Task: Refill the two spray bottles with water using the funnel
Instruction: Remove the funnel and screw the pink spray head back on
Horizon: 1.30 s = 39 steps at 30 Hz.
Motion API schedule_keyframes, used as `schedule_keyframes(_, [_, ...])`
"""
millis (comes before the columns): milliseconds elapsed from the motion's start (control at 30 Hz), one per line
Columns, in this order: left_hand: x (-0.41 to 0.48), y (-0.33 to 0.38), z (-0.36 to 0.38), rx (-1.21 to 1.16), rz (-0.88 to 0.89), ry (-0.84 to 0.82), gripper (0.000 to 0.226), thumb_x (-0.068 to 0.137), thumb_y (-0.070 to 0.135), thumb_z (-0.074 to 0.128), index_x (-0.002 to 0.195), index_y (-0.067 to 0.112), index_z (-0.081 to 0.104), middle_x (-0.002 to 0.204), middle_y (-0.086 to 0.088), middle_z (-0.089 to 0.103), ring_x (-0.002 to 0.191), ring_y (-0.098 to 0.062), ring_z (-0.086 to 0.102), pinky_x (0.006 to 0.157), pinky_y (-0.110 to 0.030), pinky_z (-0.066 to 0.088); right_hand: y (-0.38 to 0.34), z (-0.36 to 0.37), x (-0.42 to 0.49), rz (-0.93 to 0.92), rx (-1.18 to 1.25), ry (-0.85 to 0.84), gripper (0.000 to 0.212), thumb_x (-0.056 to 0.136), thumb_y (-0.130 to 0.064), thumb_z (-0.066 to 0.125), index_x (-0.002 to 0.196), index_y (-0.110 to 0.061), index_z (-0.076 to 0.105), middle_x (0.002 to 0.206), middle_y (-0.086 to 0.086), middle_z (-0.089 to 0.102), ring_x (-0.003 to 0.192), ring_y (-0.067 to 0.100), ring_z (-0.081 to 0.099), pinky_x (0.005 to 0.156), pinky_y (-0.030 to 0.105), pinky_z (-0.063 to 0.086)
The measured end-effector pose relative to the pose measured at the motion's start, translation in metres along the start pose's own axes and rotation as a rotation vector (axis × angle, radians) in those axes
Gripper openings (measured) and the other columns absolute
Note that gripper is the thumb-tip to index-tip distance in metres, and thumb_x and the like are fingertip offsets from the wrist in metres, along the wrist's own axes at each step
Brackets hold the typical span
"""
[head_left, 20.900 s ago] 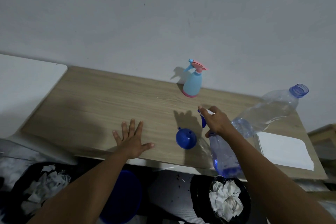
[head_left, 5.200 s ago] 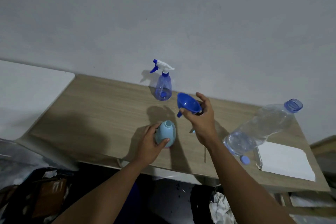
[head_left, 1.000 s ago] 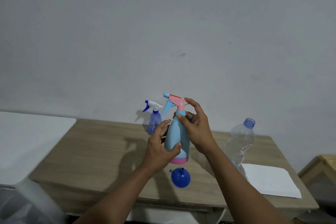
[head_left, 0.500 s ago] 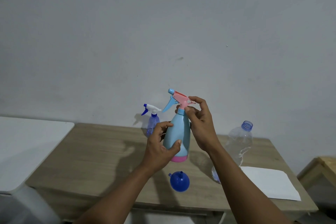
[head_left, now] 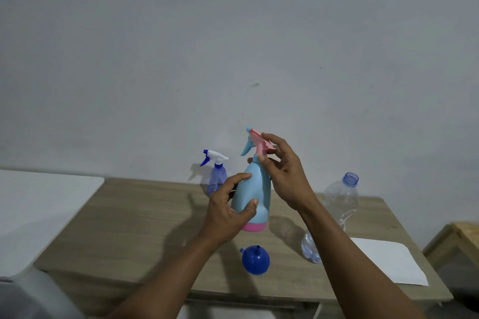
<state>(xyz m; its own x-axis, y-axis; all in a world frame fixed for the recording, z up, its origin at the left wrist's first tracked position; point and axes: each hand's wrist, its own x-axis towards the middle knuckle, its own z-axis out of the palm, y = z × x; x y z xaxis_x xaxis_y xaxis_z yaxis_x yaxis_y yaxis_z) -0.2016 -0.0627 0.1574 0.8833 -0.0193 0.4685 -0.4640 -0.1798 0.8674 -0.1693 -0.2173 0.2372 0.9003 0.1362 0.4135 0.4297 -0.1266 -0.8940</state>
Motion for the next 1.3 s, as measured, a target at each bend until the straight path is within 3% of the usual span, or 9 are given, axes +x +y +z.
schedule_keyframes(100, [-0.003, 0.0, 0.001, 0.002, 0.001, -0.01, 0.055, 0.083, 0.011, 0.078, 0.126, 0.035, 0.053, 0.129, 0.015, 0.056, 0.114, -0.001, 0.057, 0.078, -0.013, 0.053, 0.003, 0.0, 0.001, 0.023, 0.019, 0.002, 0.039, 0.097, -0.016, 0.065, 0.124, -0.042, 0.057, 0.122, 0.002, 0.064, 0.1, 0.027, 0.07, 0.088, 0.045, 0.059])
schedule_keyframes(233, [-0.003, -0.002, 0.0, -0.007, -0.003, -0.006, 0.057, 0.083, 0.011, 0.079, 0.126, 0.037, 0.052, 0.13, 0.017, 0.054, 0.115, 0.0, 0.057, 0.078, -0.015, 0.055, 0.003, -0.004, 0.003, 0.049, 0.028, -0.008, 0.037, 0.101, -0.012, 0.056, 0.122, -0.043, 0.058, 0.107, 0.0, 0.071, 0.096, 0.011, 0.068, 0.077, 0.025, 0.054])
schedule_keyframes(400, [-0.002, 0.0, -0.002, 0.024, 0.016, -0.003, 0.058, 0.082, 0.01, 0.079, 0.123, 0.04, 0.052, 0.128, 0.017, 0.054, 0.115, 0.001, 0.055, 0.076, -0.012, 0.053, 0.008, -0.003, 0.004, 0.027, 0.023, 0.005, 0.041, 0.093, -0.01, 0.069, 0.125, -0.033, 0.06, 0.101, 0.007, 0.072, 0.095, 0.018, 0.067, 0.091, 0.035, 0.057])
schedule_keyframes(567, [-0.004, 0.0, -0.002, 0.034, 0.03, -0.003, 0.056, 0.081, 0.01, 0.08, 0.123, 0.036, 0.054, 0.129, 0.01, 0.056, 0.115, -0.001, 0.055, 0.076, -0.009, 0.051, 0.007, -0.002, 0.004, 0.009, 0.008, 0.021, 0.044, 0.089, -0.007, 0.074, 0.126, -0.024, 0.059, 0.093, 0.004, 0.071, 0.085, 0.008, 0.066, 0.086, 0.027, 0.056])
schedule_keyframes(733, [-0.003, 0.003, -0.004, 0.021, 0.037, -0.002, 0.058, 0.081, 0.008, 0.079, 0.123, 0.037, 0.053, 0.129, 0.009, 0.055, 0.114, 0.0, 0.055, 0.076, -0.009, 0.051, 0.003, -0.007, 0.005, 0.034, 0.026, -0.035, 0.039, 0.098, -0.009, 0.062, 0.128, -0.033, 0.059, 0.106, 0.001, 0.076, 0.106, 0.015, 0.069, 0.095, 0.032, 0.055])
schedule_keyframes(933, [-0.004, -0.001, -0.004, 0.048, 0.072, -0.01, 0.059, 0.08, 0.011, 0.081, 0.124, 0.038, 0.052, 0.13, 0.014, 0.053, 0.117, 0.0, 0.054, 0.076, -0.009, 0.051, 0.004, -0.005, 0.002, -0.002, 0.003, 0.003, 0.046, 0.089, -0.007, 0.074, 0.127, -0.029, 0.059, 0.096, 0.006, 0.072, 0.088, 0.01, 0.066, 0.085, 0.027, 0.055])
schedule_keyframes(1100, [-0.004, -0.006, -0.003, 0.036, 0.061, 0.005, 0.057, 0.08, 0.015, 0.08, 0.124, 0.038, 0.052, 0.131, 0.007, 0.053, 0.117, -0.001, 0.054, 0.076, -0.009, 0.052, 0.006, -0.008, 0.002, 0.059, -0.006, -0.051, 0.039, 0.099, -0.013, 0.061, 0.132, -0.032, 0.057, 0.112, -0.003, 0.075, 0.109, 0.012, 0.068, 0.098, 0.034, 0.053])
schedule_keyframes(1200, [-0.003, -0.007, -0.002, 0.07, 0.068, 0.008, 0.056, 0.079, 0.021, 0.079, 0.125, 0.039, 0.052, 0.131, 0.01, 0.052, 0.118, 0.0, 0.053, 0.076, -0.008, 0.051, 0.004, -0.006, 0.003, 0.013, -0.068, -0.022, 0.04, 0.093, -0.011, 0.07, 0.127, -0.028, 0.059, 0.103, 0.001, 0.074, 0.095, 0.016, 0.068, 0.092, 0.04, 0.056])
schedule_keyframes(1300, [-0.002, -0.008, -0.002, 0.087, 0.084, -0.001, 0.059, 0.081, 0.015, 0.08, 0.125, 0.04, 0.05, 0.132, 0.014, 0.051, 0.118, 0.001, 0.053, 0.076, -0.006, 0.05, 0.004, -0.003, 0.0, 0.007, -0.064, -0.003, 0.038, 0.094, -0.013, 0.069, 0.125, -0.031, 0.058, 0.103, 0.001, 0.072, 0.094, 0.012, 0.067, 0.088, 0.033, 0.055])
